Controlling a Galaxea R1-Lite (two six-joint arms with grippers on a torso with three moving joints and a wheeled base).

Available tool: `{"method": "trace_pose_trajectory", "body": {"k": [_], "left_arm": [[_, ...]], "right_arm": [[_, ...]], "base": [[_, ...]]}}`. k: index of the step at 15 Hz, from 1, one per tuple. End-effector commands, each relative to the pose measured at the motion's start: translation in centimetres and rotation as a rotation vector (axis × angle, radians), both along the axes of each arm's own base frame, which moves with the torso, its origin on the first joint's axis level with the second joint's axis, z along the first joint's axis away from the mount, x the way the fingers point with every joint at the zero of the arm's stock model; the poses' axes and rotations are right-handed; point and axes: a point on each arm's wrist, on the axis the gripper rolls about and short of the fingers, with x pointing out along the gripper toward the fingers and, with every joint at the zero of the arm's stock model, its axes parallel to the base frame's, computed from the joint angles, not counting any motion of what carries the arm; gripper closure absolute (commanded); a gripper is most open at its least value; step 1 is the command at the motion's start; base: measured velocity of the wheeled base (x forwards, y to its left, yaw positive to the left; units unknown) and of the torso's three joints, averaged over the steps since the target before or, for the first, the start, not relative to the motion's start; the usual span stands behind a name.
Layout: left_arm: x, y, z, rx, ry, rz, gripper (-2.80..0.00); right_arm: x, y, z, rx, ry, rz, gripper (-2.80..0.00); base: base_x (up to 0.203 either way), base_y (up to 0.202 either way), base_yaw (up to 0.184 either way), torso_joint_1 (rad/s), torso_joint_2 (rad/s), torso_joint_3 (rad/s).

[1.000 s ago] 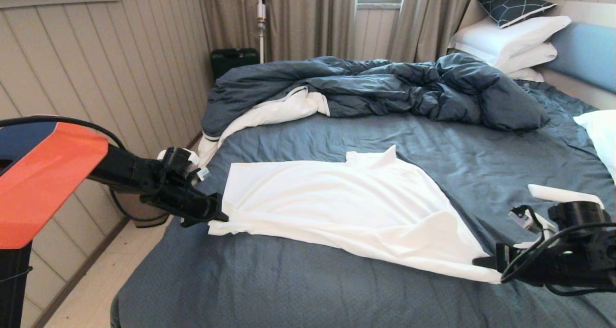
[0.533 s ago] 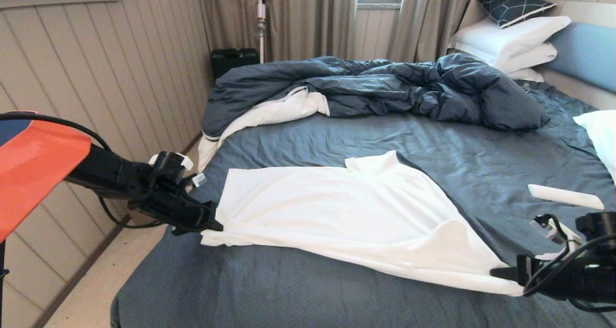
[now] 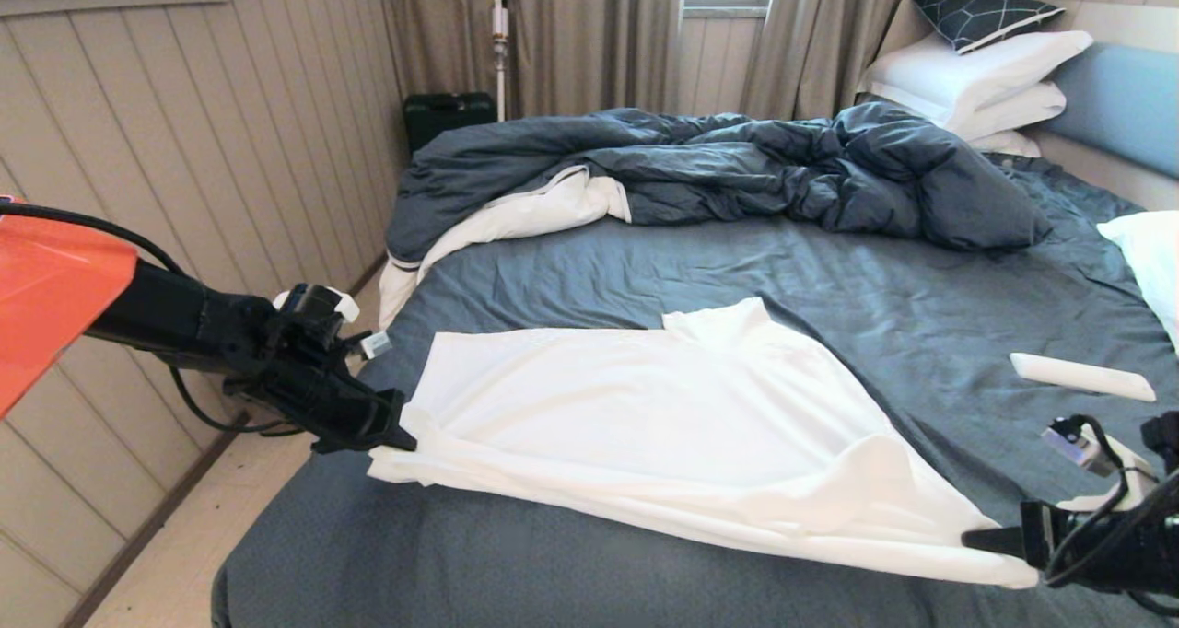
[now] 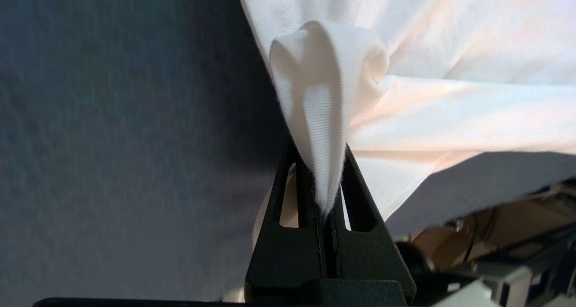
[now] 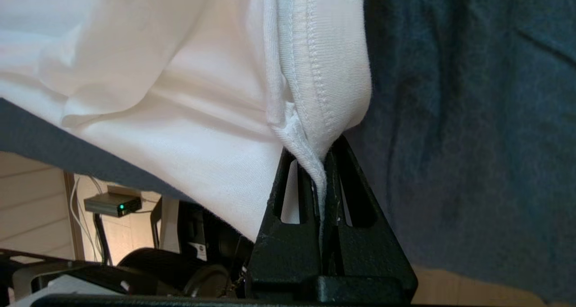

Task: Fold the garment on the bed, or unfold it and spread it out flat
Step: Fold the white T-shirt

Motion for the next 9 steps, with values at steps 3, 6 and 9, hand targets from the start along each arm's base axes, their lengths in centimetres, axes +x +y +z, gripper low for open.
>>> {"method": "trace_pose_trajectory", "body": {"k": [3, 6, 9], "left_arm": [[-1.1, 0.3, 1.0, 0.025, 0.022, -0.049, 0.00], [-1.8, 0.4, 0.7, 0.040, 0.063, -0.073, 0.00], [-2.5, 0.5, -0.6, 0.050, 0.099, -0.098, 0.00]], "right_arm": [[-1.1, 0.0, 0.5, -0.019, 0.017, 0.027, 0.00], [-1.6, -0.2, -0.1, -0.021, 0.040, 0.029, 0.00], [-1.9, -0.5, -0.9, -0.026, 0.064, 0.042, 0.00]], "base": [[0.000, 0.000, 0.000, 0.000, 0.00, 0.000], [0.000, 0.000, 0.000, 0.000, 0.00, 0.000], [0.000, 0.000, 0.000, 0.000, 0.00, 0.000]]}}
